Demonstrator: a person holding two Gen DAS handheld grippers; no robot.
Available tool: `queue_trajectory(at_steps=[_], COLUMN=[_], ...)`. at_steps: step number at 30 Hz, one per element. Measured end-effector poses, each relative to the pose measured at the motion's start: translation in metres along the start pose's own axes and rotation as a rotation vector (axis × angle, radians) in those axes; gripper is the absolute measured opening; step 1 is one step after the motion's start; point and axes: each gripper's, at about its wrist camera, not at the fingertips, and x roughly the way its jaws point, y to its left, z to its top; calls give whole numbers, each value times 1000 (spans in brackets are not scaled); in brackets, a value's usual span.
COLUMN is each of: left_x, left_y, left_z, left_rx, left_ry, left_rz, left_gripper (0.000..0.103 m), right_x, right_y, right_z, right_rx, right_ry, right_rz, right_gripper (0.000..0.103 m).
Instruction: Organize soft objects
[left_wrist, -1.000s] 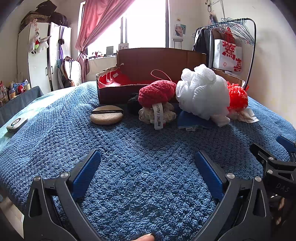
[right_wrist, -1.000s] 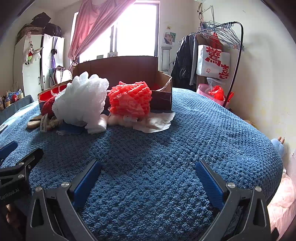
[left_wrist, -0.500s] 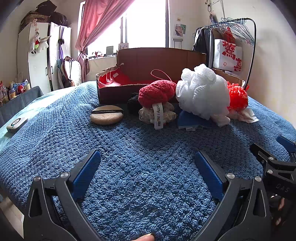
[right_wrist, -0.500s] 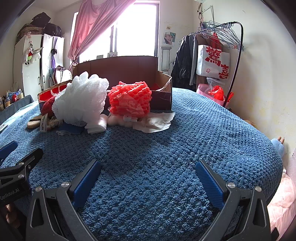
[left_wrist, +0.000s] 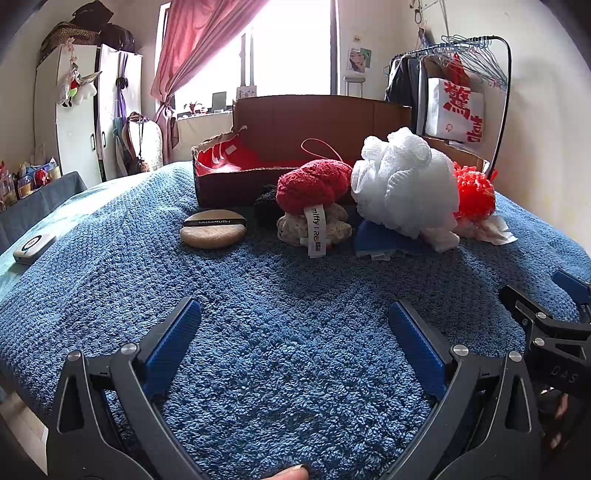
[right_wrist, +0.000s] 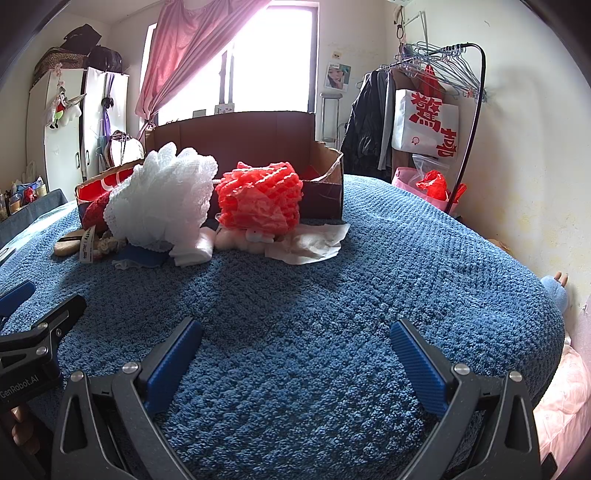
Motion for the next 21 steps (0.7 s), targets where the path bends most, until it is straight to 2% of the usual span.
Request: queue_trajectory(at_steps=[21], left_x=[0], left_y=[0], left_z=[0], left_rx=[0], left_ry=[2], left_rz=[0], left_gripper=[103], right_x=[-1], right_y=[2], right_z=[-1], right_rx=[0], right_ry=[0], right_rz=[-1], right_gripper=[103])
